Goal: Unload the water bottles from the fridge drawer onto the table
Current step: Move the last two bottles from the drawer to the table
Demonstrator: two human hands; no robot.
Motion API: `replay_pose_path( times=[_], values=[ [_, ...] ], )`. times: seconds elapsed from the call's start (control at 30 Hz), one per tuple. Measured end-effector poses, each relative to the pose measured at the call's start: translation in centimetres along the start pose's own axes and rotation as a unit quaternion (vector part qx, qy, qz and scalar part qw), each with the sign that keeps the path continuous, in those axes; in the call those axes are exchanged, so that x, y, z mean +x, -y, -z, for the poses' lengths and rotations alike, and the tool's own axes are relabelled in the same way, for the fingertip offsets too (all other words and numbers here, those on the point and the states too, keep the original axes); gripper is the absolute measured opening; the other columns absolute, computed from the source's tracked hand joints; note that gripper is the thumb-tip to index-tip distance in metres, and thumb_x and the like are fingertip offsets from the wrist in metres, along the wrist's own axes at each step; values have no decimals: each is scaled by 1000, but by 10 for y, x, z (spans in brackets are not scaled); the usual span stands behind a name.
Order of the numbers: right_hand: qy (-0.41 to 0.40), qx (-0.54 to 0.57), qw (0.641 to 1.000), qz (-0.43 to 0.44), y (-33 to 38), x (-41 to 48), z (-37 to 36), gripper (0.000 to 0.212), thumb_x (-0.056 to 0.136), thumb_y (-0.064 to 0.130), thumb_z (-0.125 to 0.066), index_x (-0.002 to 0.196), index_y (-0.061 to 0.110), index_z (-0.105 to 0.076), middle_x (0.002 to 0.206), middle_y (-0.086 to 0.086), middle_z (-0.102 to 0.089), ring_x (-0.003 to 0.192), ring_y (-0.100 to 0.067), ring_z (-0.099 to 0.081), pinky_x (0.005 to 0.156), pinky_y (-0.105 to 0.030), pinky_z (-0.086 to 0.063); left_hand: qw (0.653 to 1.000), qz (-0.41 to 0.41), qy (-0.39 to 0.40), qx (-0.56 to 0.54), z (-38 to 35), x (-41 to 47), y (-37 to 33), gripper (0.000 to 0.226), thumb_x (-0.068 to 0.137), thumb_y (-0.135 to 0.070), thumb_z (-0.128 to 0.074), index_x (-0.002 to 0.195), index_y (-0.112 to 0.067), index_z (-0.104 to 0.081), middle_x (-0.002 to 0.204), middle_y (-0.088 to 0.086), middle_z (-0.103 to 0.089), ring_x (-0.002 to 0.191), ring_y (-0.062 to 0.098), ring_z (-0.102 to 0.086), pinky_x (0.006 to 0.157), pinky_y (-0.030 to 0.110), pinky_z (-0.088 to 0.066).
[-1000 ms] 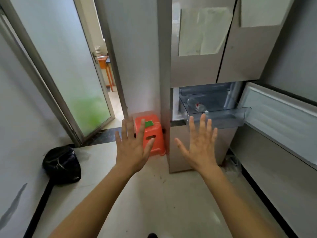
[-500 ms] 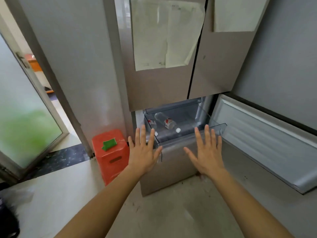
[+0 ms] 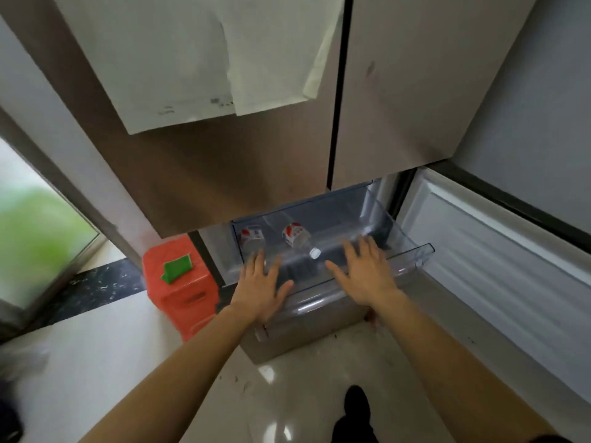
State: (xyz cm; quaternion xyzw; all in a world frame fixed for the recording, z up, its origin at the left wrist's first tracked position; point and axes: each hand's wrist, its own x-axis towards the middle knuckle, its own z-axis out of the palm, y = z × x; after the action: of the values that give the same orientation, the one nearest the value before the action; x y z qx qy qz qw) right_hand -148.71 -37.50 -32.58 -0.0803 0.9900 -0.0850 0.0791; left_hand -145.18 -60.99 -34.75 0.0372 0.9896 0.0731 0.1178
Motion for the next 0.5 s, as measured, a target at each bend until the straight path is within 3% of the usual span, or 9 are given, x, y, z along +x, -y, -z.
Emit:
replay_pose_path(
  times=[0.13, 0.27, 0.5],
  values=[
    [110, 35, 988, 102, -14, 70, -11, 69, 99, 63, -36, 157, 29, -21, 163, -13, -22, 151, -33, -15, 120, -50, -23, 997, 50, 31, -43, -17, 46, -10, 71, 101, -57, -32, 157, -18, -14, 164, 22, 1, 151, 39, 4, 123, 50, -10],
    [208, 51, 962, 167, -19, 122, -20, 65, 99, 58, -43, 156, 34, -24, 157, -12, -35, 142, -33, -33, 113, -45, -36, 982, 136, 89, -91, -30, 86, -15, 80, 97, -52, -48, 158, -19, -8, 163, 22, 7, 151, 41, 3, 121, 52, -19],
    [297, 25, 933, 202, -7, 168, -47, 65, 99, 57, -47, 156, 32, -29, 163, -8, -27, 144, -34, -32, 114, -41, -32, 943, 275, 122, -143, -53, 133, 4, 81, 95, -51, -52, 158, -21, -10, 161, 28, 1, 146, 48, -10, 117, 54, -25]
  ],
)
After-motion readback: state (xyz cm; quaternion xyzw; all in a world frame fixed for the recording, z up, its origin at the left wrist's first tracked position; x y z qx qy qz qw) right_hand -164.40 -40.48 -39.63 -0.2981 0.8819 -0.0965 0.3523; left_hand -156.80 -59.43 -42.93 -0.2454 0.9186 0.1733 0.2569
